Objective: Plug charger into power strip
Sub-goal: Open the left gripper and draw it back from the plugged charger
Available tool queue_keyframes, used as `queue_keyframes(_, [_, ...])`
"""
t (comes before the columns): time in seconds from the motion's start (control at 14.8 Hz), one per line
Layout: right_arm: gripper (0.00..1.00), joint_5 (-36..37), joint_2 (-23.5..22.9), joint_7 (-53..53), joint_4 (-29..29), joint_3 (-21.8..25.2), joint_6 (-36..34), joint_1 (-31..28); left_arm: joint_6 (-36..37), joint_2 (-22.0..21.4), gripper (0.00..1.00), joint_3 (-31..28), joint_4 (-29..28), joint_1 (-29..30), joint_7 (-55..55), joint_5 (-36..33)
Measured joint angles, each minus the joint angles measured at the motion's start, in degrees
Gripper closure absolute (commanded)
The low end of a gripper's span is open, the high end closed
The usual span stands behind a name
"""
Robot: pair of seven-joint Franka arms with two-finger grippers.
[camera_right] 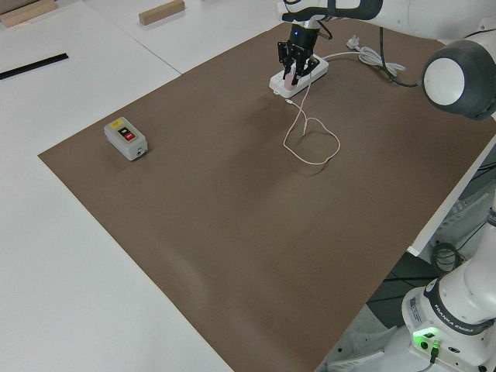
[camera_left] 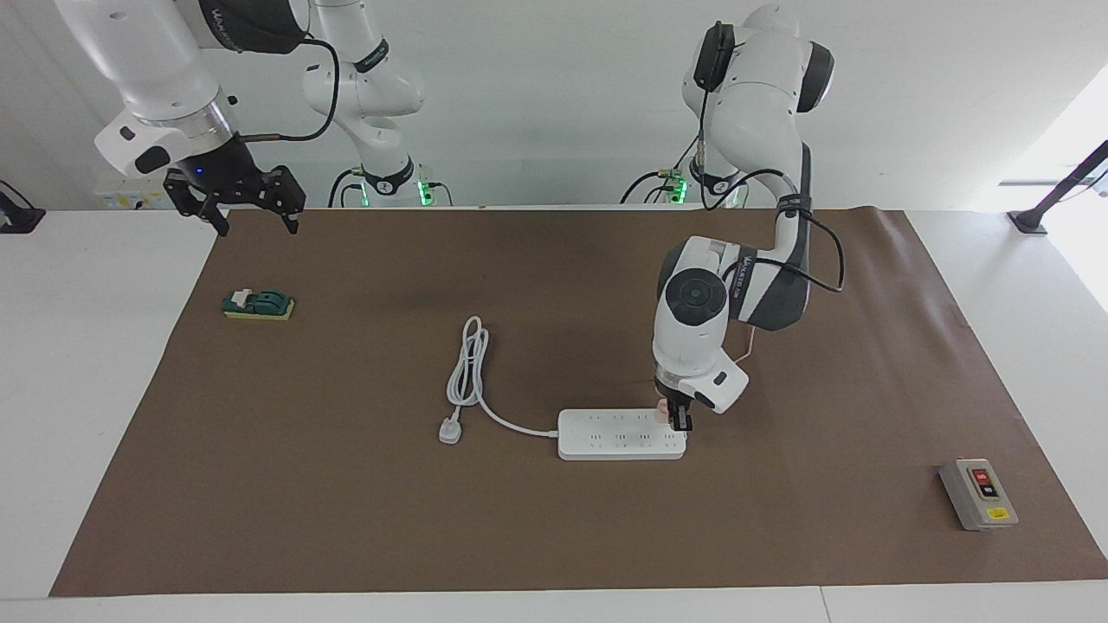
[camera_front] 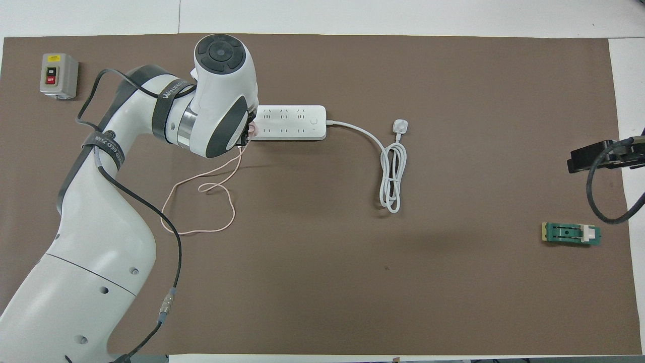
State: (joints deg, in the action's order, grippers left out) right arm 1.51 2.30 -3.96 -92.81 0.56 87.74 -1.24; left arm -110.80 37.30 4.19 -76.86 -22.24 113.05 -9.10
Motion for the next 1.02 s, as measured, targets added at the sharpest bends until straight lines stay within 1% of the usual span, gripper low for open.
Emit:
queue_keyframes(0.2, [0.0,0.0,0.0,0.0,0.0,0.0,0.0,0.0,-0.1,-0.7,0.0,-0.1,0.8,0.7,0.0,0.0])
queue_keyframes(0.47, [0.0,0.0,0.0,0.0,0.0,0.0,0.0,0.0,1.4,-4.3,0.0,0.0,1.2,3.6,-3.4,0.0])
queue_keyframes(0.61, [0.0,0.0,0.0,0.0,0.0,0.0,0.0,0.0,4.3,-6.2,0.0,-0.1,1.3,5.1,-9.7,0.0])
queue_keyframes(0.81, [0.0,0.0,0.0,0.0,0.0,0.0,0.0,0.0,7.8,-9.3,0.0,-0.3,1.3,8.0,-22.8,0.0])
queue_keyframes(1.02, [0.0,0.0,0.0,0.0,0.0,0.0,0.0,0.0,10.0,-12.5,0.0,-0.4,1.3,13.8,-39.2,0.1])
